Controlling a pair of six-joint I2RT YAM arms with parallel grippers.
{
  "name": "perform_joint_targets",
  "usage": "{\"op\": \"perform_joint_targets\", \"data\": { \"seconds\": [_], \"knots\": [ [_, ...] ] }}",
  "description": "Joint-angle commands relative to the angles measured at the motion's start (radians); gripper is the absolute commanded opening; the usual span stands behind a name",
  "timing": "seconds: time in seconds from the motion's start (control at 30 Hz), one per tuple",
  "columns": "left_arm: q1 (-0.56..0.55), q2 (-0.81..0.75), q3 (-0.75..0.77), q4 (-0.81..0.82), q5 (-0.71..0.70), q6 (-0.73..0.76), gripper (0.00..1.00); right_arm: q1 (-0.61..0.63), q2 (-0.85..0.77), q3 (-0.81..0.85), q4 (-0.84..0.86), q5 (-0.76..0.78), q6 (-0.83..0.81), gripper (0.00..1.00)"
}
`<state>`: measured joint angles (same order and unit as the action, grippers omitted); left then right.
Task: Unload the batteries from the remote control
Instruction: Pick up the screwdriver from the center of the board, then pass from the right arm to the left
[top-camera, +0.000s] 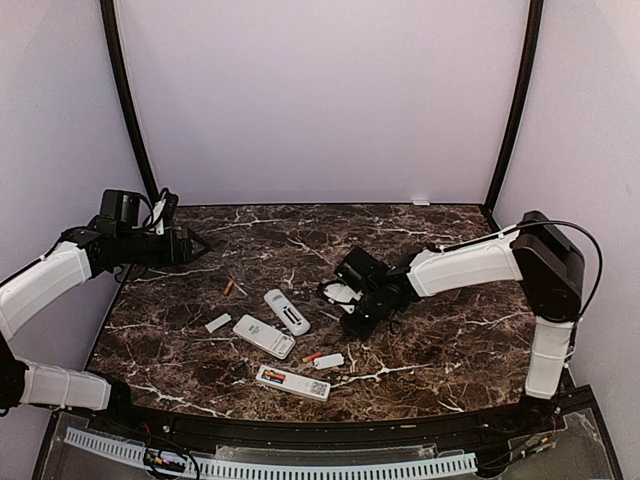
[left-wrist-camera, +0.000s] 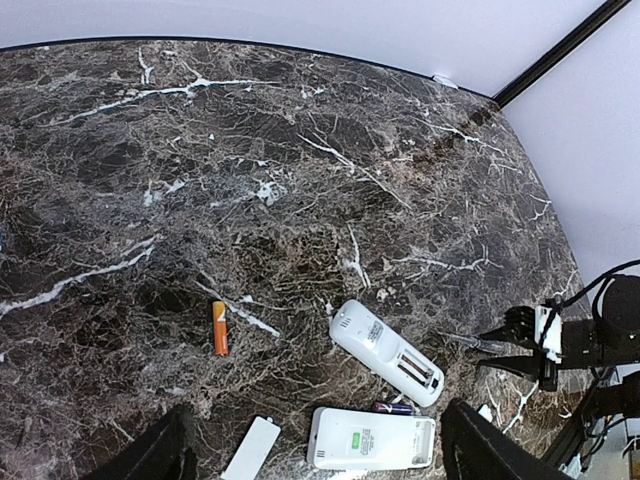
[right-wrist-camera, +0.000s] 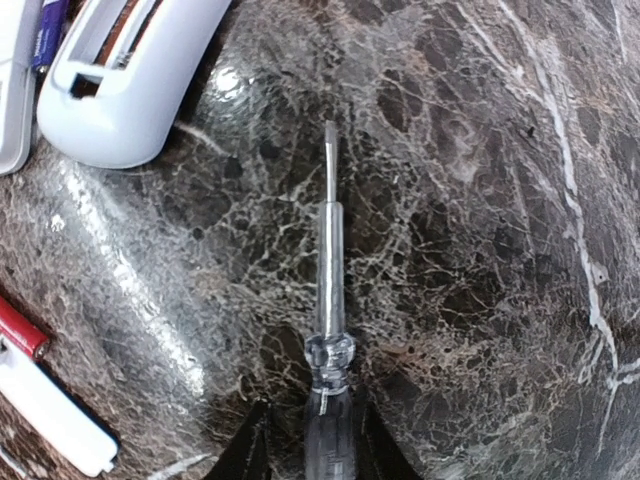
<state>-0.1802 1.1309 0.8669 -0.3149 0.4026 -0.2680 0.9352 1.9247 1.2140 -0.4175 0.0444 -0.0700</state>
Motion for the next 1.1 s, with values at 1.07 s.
{"op": "perform_joint_targets", "data": {
  "seconds": [1.07],
  "knots": [
    [-0.335,0.093,-0.045,0.280,0.552,-0.037,0.82,0.047,-0.262,0.114,0.069,-0.634,0.205,0.00]
  ]
}}
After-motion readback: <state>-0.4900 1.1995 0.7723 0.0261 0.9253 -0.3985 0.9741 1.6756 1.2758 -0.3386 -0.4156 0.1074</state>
